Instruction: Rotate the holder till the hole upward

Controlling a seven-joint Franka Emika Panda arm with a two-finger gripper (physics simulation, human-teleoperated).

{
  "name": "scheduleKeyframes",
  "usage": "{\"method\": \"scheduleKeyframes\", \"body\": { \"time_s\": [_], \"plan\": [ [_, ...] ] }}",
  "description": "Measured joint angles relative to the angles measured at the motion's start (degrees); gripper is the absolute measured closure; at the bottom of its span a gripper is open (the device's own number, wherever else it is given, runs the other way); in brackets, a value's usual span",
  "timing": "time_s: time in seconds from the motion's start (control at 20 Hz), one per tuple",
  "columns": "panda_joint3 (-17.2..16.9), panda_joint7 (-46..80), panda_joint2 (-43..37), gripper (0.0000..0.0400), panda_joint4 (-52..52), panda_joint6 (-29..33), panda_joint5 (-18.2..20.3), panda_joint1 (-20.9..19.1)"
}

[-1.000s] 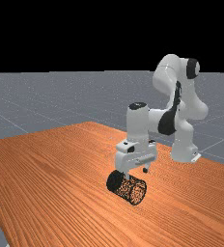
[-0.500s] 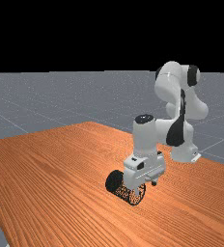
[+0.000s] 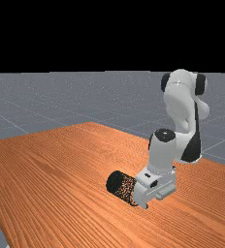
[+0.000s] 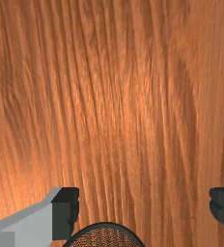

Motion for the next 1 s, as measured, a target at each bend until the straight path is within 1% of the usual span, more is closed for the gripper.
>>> {"method": "scheduleKeyframes", "body": {
  "time_s": [0.1,0.15,0.2,0.3,0.5,0.55,0.6,0.7,0.75,0.8,0.95,1.0],
  "plan": [
    [-1.5,3.2,2.4,0.0000,4.5,-4.6,-2.6,3.3],
    [-6.0,6.8,8.4,0.0000,15.3,-16.9,-8.6,8.2],
    [-2.3,4.5,3.4,0.0000,6.4,-7.0,-4.0,4.8],
    [-3.8,5.8,5.0,0.0000,9.2,-10.4,-6.1,6.4],
    [-7.6,7.1,5.0,0.0000,7.8,-13.7,-11.4,8.3],
    [-15.0,7.1,14.0,0.0000,21.3,-29.8,-20.7,13.1],
    [-14.6,8.4,11.2,0.0000,15.5,-26.3,-20.6,12.6],
    [-15.3,9.0,8.2,0.0000,9.3,-22.3,-21.6,11.6],
    [-14.5,8.8,5.2,0.0000,4.3,-17.5,-20.8,10.1],
    [-11.4,2.9,3.3,0.0000,2.7,-15.1,-16.1,6.2],
    [-11.8,0.8,2.6,0.0000,1.5,-14.7,-16.3,4.7],
    [-12.3,1.5,1.6,0.0000,-0.5,-12.7,-16.9,4.5]
  ]
}}
